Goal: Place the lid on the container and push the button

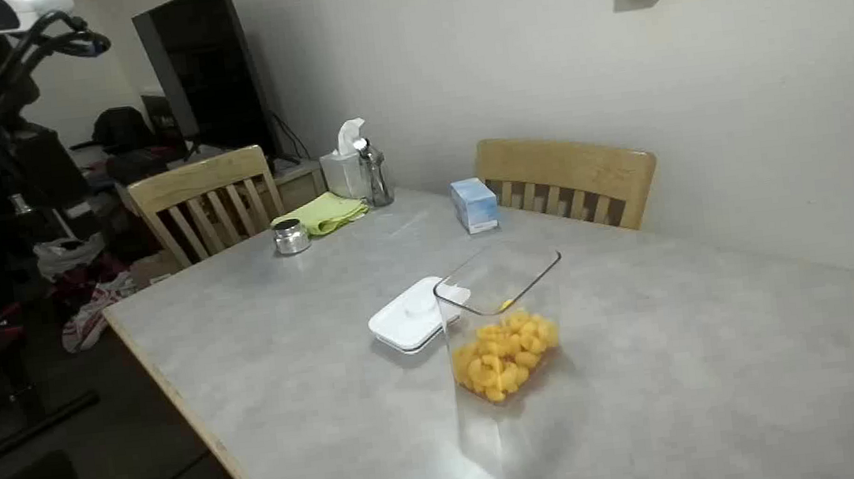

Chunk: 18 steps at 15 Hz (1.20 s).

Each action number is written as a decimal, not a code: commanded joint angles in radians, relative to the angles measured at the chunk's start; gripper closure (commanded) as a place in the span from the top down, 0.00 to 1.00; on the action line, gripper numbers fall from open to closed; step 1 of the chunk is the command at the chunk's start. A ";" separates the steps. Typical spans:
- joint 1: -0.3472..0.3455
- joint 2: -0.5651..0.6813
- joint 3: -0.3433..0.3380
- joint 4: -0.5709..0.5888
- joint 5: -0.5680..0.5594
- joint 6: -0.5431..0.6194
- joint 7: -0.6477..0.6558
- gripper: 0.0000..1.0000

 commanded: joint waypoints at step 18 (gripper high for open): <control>-0.024 0.272 -0.076 -0.003 -0.072 0.540 -0.136 1.00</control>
